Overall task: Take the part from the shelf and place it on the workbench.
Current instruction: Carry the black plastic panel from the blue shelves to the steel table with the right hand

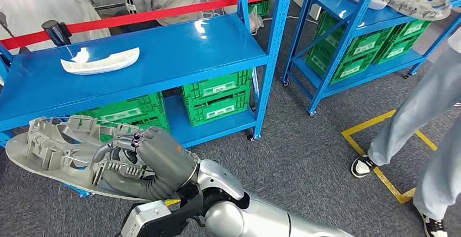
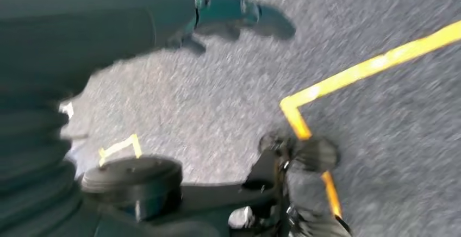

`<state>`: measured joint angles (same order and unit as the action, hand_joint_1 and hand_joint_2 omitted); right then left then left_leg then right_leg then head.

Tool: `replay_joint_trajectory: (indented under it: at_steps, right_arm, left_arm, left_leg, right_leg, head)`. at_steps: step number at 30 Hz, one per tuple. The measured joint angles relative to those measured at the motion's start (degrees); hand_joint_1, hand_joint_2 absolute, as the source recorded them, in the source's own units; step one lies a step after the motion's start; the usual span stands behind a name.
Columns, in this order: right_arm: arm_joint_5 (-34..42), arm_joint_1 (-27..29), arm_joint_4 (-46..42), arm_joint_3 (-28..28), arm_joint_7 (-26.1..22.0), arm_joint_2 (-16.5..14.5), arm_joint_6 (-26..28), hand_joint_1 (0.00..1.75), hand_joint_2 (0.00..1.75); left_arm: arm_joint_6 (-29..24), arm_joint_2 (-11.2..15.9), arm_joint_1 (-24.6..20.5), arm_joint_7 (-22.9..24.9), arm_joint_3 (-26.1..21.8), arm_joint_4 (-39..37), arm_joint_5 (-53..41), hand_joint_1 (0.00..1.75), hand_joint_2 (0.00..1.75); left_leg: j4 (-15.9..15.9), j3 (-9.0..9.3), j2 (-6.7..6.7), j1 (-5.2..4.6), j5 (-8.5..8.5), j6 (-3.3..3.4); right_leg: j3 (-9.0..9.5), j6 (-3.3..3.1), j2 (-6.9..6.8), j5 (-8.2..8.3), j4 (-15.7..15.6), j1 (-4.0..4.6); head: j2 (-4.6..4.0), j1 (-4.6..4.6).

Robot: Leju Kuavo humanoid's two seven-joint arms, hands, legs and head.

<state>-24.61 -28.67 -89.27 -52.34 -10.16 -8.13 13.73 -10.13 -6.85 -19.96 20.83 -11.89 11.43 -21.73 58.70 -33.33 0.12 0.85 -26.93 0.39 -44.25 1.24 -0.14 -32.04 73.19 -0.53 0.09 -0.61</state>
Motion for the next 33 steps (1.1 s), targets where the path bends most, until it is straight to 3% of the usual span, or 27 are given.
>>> replay_joint_trajectory:
  at_steps: [1,2,4,6,8,10,11,12,14,15,16,17,19,21,22,23,25,26,27,29,30,31,32,33]
  right_arm:
    - [-0.16,0.14,-0.01,-0.01,0.0,0.15,0.01,1.75,1.75]
    - [-0.32,0.27,-0.01,-0.01,0.0,0.31,0.03,1.75,1.75]
    - [-0.6,0.37,-0.05,0.01,0.0,0.54,0.11,1.75,1.75]
    - [-0.78,0.39,-0.18,0.02,-0.02,0.63,0.22,1.75,1.75]
    - [-0.97,0.39,-0.27,0.04,-0.15,0.75,0.36,1.75,1.75]
    - [-1.07,0.4,-0.27,0.07,-0.28,0.9,0.49,1.75,1.75]
    - [-1.09,0.41,-0.27,0.09,-0.32,0.92,0.54,1.75,1.75]
    - [-1.11,0.44,-0.27,0.1,-0.34,0.94,0.57,1.75,1.75]
    - [-1.18,0.58,-0.27,0.1,-0.4,0.97,0.67,1.75,1.75]
    - [-1.23,0.67,-0.27,0.1,-0.42,0.99,0.73,1.75,1.75]
    - [-1.28,0.75,-0.27,0.1,-0.43,1.03,0.79,1.75,1.75]
    - [-1.34,0.79,-0.27,0.1,-0.44,1.05,0.84,1.75,1.75]
    - [-1.45,0.81,-0.27,0.1,-0.44,1.07,0.89,1.75,1.75]
    - [-1.53,0.83,-0.3,0.11,-0.45,1.07,0.96,1.75,1.75]
    - [-1.57,0.86,-0.31,0.13,-0.46,1.07,0.99,1.75,1.75]
    - [-1.58,0.9,-0.32,0.15,-0.46,1.08,1.02,1.75,1.75]
    - [-1.58,0.97,-0.32,0.19,-0.49,1.15,1.07,1.75,1.75]
    - [-1.58,0.99,-0.32,0.23,-0.49,1.21,1.09,1.75,1.75]
    - [-1.58,1.0,-0.32,0.28,-0.49,1.3,1.11,1.75,1.75]
    - [-1.58,1.06,-0.31,0.38,-0.52,1.5,1.14,1.75,1.75]
    - [-1.59,1.13,-0.31,0.4,-0.58,1.61,1.19,1.75,1.75]
    - [-1.6,1.23,-0.3,0.42,-0.68,1.74,1.26,1.75,1.75]
    - [-1.63,1.33,-0.29,0.43,-0.78,1.87,1.34,1.75,1.75]
    - [-1.66,1.4,-0.29,0.45,-0.88,1.97,1.41,1.75,1.75]
  left_arm:
    - [0.03,-0.01,0.03,-0.05,0.0,-0.01,-0.03,0.0,1.75]
    - [0.06,-0.01,0.04,-0.11,0.01,-0.02,-0.07,0.0,1.75]
    - [0.11,-0.1,0.02,-0.22,0.03,-0.02,-0.2,0.0,1.75]
    - [0.13,-0.25,-0.02,-0.28,0.08,0.03,-0.39,0.0,1.75]
    - [0.21,-0.39,-0.07,-0.28,0.25,0.05,-0.52,0.0,1.75]
    - [0.31,-0.43,-0.07,-0.18,0.44,0.02,-0.54,0.0,1.75]
    - [0.32,-0.41,-0.07,-0.07,0.5,0.0,-0.56,0.0,1.75]
    - [0.34,-0.36,-0.08,0.05,0.51,-0.02,-0.59,0.0,1.75]
    - [0.37,-0.3,-0.13,0.3,0.52,-0.03,-0.67,0.0,1.75]
    - [0.38,-0.27,-0.14,0.39,0.52,-0.04,-0.7,0.0,1.75]
    - [0.39,-0.24,-0.14,0.49,0.52,-0.04,-0.72,0.0,1.75]
    - [0.39,-0.21,-0.14,0.55,0.52,-0.04,-0.73,0.0,1.75]
    - [0.4,-0.14,-0.24,0.6,0.53,-0.04,-0.75,0.0,1.75]
    - [0.41,-0.17,-0.52,0.62,0.55,0.02,-0.86,0.0,1.75]
    - [0.41,-0.21,-0.67,0.64,0.57,0.06,-0.94,0.0,1.75]
    - [0.42,-0.25,-0.78,0.65,0.58,0.08,-1.02,0.0,1.75]
    - [0.43,-0.28,-0.81,0.71,0.61,0.04,-1.09,0.0,1.75]
    - [0.43,-0.32,-0.83,0.73,0.61,0.02,-1.1,0.0,1.75]
    - [0.44,-0.36,-0.85,0.75,0.62,0.0,-1.11,0.0,1.75]
    - [0.46,-0.45,-0.93,0.73,0.63,-0.02,-1.12,0.0,1.75]
    - [0.47,-0.48,-0.92,0.71,0.63,-0.03,-1.12,0.0,1.75]
    - [0.47,-0.49,-0.9,0.66,0.63,-0.04,-1.13,0.0,1.75]
    - [0.47,-0.5,-0.88,0.61,0.63,-0.04,-1.13,0.0,1.75]
    - [0.47,-0.51,-0.88,0.56,0.63,-0.04,-1.14,0.0,1.75]
  left_leg:
    - [0.11,-1.03,0.03,-0.11,0.73,0.02]
    - [0.22,-2.03,0.05,-0.25,1.42,0.01]
    - [0.39,-3.69,0.07,-0.48,2.71,-0.09]
    - [0.41,-4.59,0.04,-0.62,3.85,-0.49]
    - [0.08,-4.8,0.08,-0.47,4.95,-1.2]
    - [-0.18,-5.12,0.08,-0.34,5.24,-1.89]
    - [0.56,-5.57,0.03,-0.34,4.0,-2.15]
    - [2.32,-6.28,-0.03,-0.34,1.75,-2.4]
    - [8.82,-8.03,-0.08,-0.18,-3.98,-2.91]
    - [12.41,-8.63,-0.08,-0.1,-5.63,-3.18]
    - [15.05,-8.69,-0.07,-0.02,-5.87,-3.41]
    - [16.13,-7.92,-0.07,0.07,-4.8,-3.6]
    - [12.56,-3.6,-0.06,0.31,-1.78,-3.9]
    - [4.49,2.54,-0.14,0.28,-2.69,-3.73]
    - [1.49,4.42,-0.19,0.18,-3.83,-3.31]
    - [-0.17,5.18,-0.25,-0.05,-4.65,-2.74]
    - [-0.38,4.35,-0.12,-0.15,-4.02,-1.43]
    - [-0.37,3.84,0.0,-0.14,-3.36,-0.82]
    - [-0.41,3.19,0.12,-0.05,-2.59,-0.32]
    - [-0.36,1.48,0.2,-0.03,-0.97,0.21]
    - [-0.29,0.49,0.2,-0.06,-0.2,0.24]
    - [-0.18,-0.55,0.22,-0.1,0.55,0.22]
    - [-0.04,-1.6,0.23,-0.14,1.25,0.17]
    - [0.12,-2.64,0.24,-0.17,1.93,0.08]
  right_leg:
    - [0.21,-0.11,0.01,-0.03,2.22,0.04]
    - [1.39,-0.38,0.03,1.05,2.44,0.14]
    - [6.76,-1.43,0.08,3.14,-2.94,0.58]
    - [12.69,-2.33,0.05,2.24,-11.1,1.11]
    - [14.71,-2.62,0.06,1.32,-14.81,1.51]
    - [14.07,-3.05,-0.02,2.6,-15.36,1.39]
    - [13.55,-3.4,-0.11,3.42,-15.64,1.18]
    - [12.87,-3.66,-0.2,4.29,-15.91,0.95]
    - [11.13,-3.88,-0.24,5.86,-15.94,0.81]
    - [10.12,-3.81,-0.25,6.64,-15.9,0.78]
    - [9.07,-3.7,-0.26,7.42,-15.83,0.73]
    - [7.97,-3.54,-0.28,8.2,-15.73,0.66]
    - [5.96,-3.07,-0.3,9.63,-15.37,0.45]
    - [4.46,-2.37,-0.3,10.83,-14.83,0.46]
    - [4.08,-2.01,-0.33,11.43,-14.68,0.51]
    - [3.89,-1.63,-0.38,12.03,-14.7,0.55]
    - [3.68,-0.91,-0.43,12.83,-14.9,0.37]
    - [3.26,-0.57,-0.38,11.76,-14.21,0.25]
    - [2.56,-0.27,-0.3,9.61,-12.47,0.15]
    - [0.63,0.16,-0.16,3.32,-5.68,0.08]
    - [-0.12,0.3,-0.12,1.2,-1.86,0.07]
    - [-0.35,0.34,-0.11,0.39,1.09,0.07]
    - [0.28,0.27,-0.09,0.88,2.35,0.08]
    - [1.93,0.07,-0.07,2.13,1.58,0.12]
  head:
    - [0.0,0.0]
    - [0.0,0.0]
    - [0.0,0.03]
    - [0.0,0.07]
    - [0.0,-0.14]
    - [0.0,-0.34]
    - [0.0,-0.26]
    - [0.0,-0.15]
    - [0.0,0.05]
    - [0.0,0.08]
    - [0.0,0.09]
    - [0.0,0.09]
    - [0.0,0.09]
    - [0.0,0.12]
    - [0.0,0.1]
    - [0.0,0.06]
    - [0.0,0.01]
    - [0.0,-0.02]
    - [0.0,-0.05]
    - [0.0,-0.16]
    - [0.0,-0.19]
    - [0.0,-0.19]
    - [0.0,-0.19]
    - [0.0,-0.19]
